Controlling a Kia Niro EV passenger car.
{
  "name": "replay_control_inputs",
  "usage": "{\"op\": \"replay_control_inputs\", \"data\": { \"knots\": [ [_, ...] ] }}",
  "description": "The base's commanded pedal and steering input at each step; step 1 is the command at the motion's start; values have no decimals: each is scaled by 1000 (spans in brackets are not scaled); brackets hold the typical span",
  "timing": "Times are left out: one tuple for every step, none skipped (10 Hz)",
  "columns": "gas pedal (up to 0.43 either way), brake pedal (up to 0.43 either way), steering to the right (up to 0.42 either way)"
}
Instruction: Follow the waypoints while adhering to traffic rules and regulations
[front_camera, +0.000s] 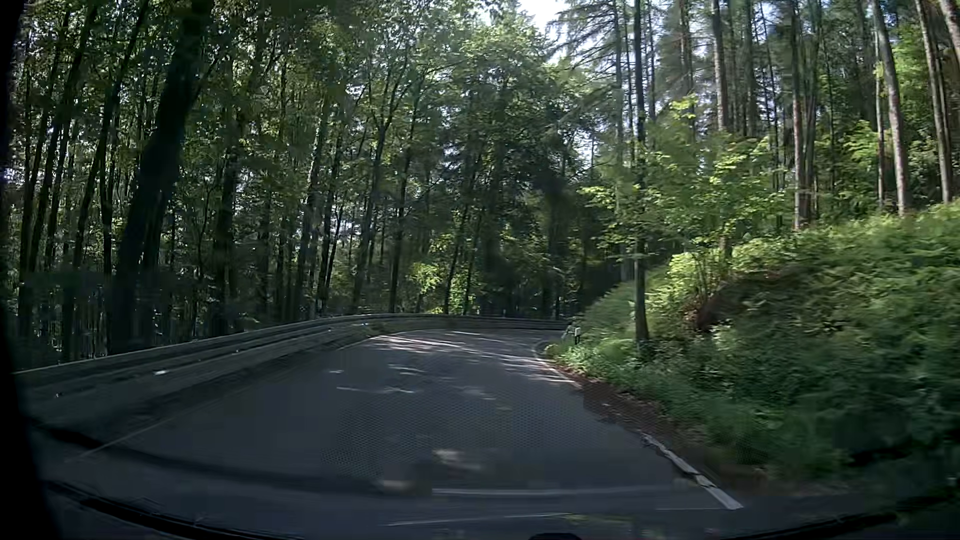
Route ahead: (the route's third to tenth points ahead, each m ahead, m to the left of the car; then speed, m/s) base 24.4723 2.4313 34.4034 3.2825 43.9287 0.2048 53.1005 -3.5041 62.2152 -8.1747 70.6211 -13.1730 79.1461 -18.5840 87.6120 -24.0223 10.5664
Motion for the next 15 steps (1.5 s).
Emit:
{"op": "replay_control_inputs", "data": {
  "knots": [
    [319, 0, -70],
    [319, 0, -52],
    [319, 0, -40],
    [331, 0, -26],
    [331, 0, -17],
    [339, 0, -15],
    [339, 0, -12],
    [339, 0, -11],
    [339, 0, -10],
    [331, 0, -1],
    [331, 0, 13],
    [331, 0, 23],
    [331, 0, 38],
    [331, 0, 49],
    [331, 0, 55]
  ]
}}
